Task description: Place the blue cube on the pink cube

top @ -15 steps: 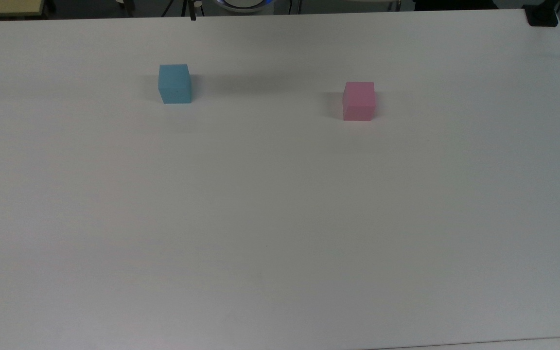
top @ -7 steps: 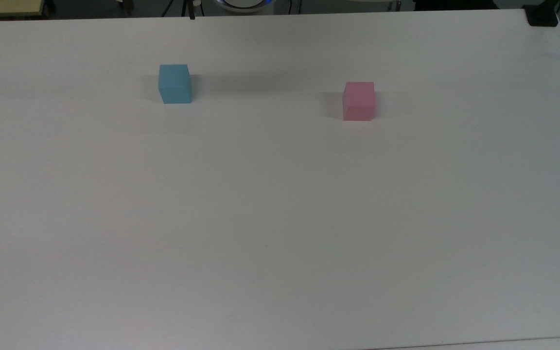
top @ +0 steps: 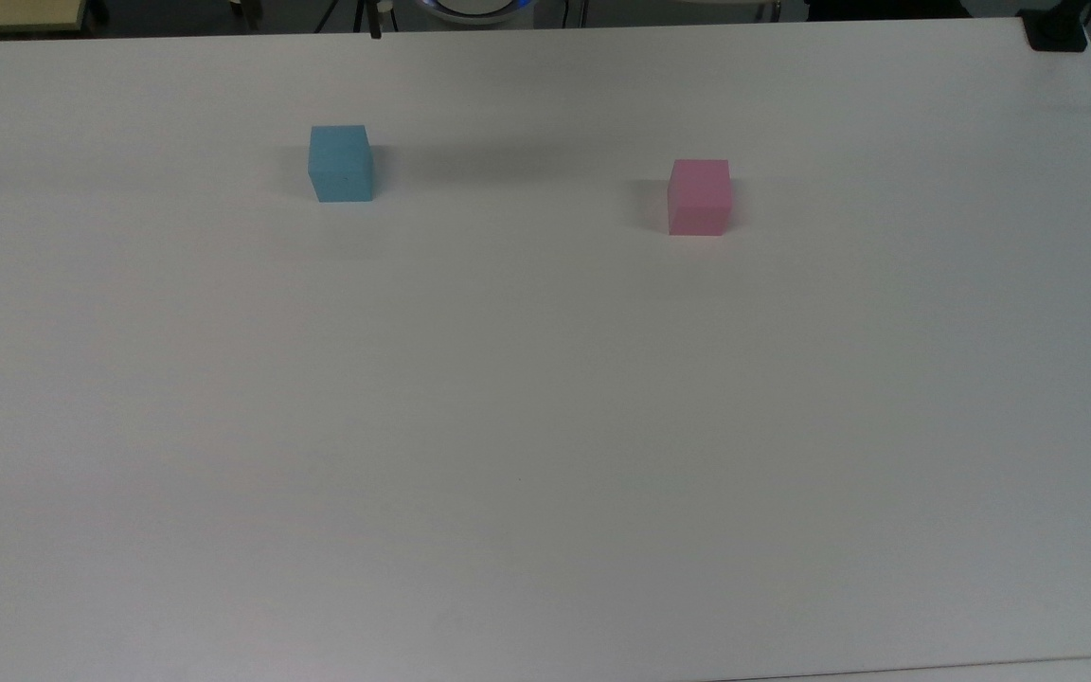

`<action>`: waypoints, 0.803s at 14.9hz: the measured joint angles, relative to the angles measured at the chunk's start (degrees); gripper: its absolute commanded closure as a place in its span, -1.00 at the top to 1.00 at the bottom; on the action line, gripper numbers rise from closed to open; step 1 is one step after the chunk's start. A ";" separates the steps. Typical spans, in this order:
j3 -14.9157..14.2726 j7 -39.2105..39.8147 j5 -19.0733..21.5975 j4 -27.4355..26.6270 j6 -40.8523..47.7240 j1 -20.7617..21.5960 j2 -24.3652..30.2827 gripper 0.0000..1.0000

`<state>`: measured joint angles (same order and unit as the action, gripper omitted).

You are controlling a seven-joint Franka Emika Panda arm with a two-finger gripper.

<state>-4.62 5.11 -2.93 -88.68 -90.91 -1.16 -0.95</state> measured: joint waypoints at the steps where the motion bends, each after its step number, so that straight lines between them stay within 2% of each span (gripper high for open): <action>1: 0.00 -0.14 0.00 0.00 0.00 0.00 0.00 1.00; 7: -0.01 -1.37 -0.10 0.00 0.00 0.00 0.00 1.00; 12: 0.00 -1.38 -1.98 -0.01 0.04 0.00 0.00 1.00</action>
<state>-4.62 3.74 -4.91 -88.69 -90.87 -1.15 -0.95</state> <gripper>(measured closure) 0.000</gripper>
